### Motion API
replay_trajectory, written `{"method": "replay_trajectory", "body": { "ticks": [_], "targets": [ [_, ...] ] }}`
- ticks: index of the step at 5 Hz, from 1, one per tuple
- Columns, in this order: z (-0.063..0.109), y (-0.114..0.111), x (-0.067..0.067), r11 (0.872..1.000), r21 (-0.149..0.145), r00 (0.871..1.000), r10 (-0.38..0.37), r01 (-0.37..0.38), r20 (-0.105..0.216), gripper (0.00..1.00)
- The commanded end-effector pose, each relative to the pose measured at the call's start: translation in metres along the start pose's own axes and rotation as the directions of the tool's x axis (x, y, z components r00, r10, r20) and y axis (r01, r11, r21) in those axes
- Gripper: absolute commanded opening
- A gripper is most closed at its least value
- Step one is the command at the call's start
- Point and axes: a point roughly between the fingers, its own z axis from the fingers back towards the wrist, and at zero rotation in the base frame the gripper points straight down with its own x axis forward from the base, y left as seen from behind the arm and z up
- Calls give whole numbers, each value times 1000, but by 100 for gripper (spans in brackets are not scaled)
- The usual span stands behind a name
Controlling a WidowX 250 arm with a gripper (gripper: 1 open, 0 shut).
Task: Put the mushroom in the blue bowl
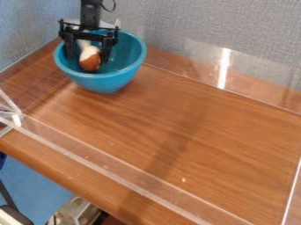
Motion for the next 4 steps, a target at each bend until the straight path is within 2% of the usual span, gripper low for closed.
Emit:
{"method": "replay_trajectory", "body": {
  "ticks": [1,2,3,4],
  "targets": [
    [43,7,0,1000,-8,993,20,-19,112,100],
    [43,6,-1,1000,-2,993,22,-22,114,100],
    [43,5,-2,1000,3,993,25,-25,117,0],
    [46,7,-3,999,6,992,33,-34,121,100]
  ]
}}
